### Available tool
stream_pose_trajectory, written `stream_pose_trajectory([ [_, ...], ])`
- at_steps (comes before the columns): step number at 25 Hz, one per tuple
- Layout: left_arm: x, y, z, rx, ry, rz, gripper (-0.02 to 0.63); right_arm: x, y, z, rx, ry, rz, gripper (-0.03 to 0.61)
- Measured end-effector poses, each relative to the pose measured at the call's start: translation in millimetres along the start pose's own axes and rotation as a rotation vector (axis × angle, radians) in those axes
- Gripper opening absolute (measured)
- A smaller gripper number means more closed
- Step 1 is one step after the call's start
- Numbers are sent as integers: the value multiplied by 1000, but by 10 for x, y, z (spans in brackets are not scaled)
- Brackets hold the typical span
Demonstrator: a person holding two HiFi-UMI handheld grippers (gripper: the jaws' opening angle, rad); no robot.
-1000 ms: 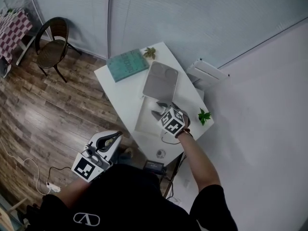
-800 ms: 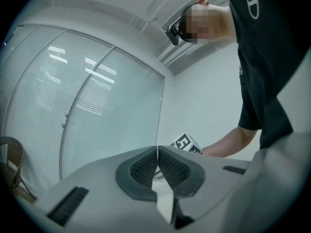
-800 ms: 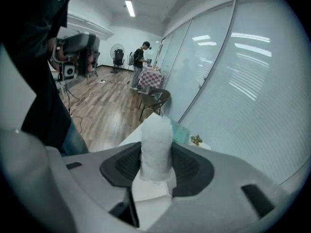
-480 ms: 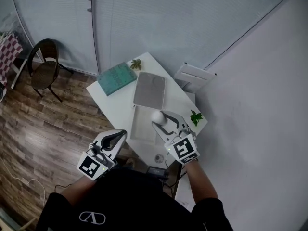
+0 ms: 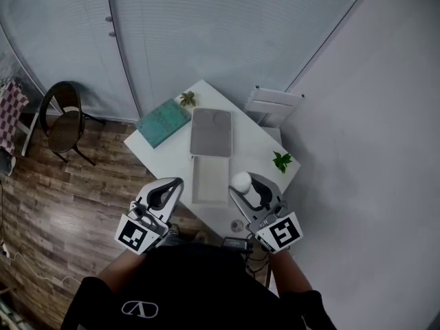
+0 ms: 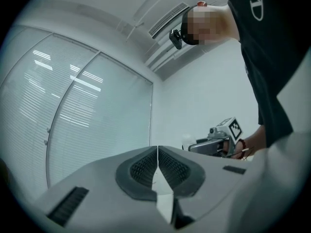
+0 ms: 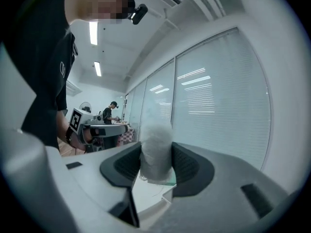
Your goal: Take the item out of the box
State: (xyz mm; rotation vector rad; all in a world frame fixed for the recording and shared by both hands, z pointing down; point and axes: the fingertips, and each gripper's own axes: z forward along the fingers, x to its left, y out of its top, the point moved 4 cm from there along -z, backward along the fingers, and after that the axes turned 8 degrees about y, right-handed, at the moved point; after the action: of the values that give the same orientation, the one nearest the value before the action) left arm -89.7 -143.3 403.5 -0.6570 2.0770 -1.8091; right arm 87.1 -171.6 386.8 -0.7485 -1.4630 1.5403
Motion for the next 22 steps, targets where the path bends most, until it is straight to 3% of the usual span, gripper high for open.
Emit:
stream_pose_trajectory([
  [8,-80,53,113,-6,-46,10,6,-29,-15,-258,-172,-81,114,183],
  [15,-128,66,165,-10,-62,16,8,-64,-53,-389,-218,-157,103,183],
  [22,-113,51,167,-8,-60,9,6,-61,-47,-365,-260,-162,127,183],
])
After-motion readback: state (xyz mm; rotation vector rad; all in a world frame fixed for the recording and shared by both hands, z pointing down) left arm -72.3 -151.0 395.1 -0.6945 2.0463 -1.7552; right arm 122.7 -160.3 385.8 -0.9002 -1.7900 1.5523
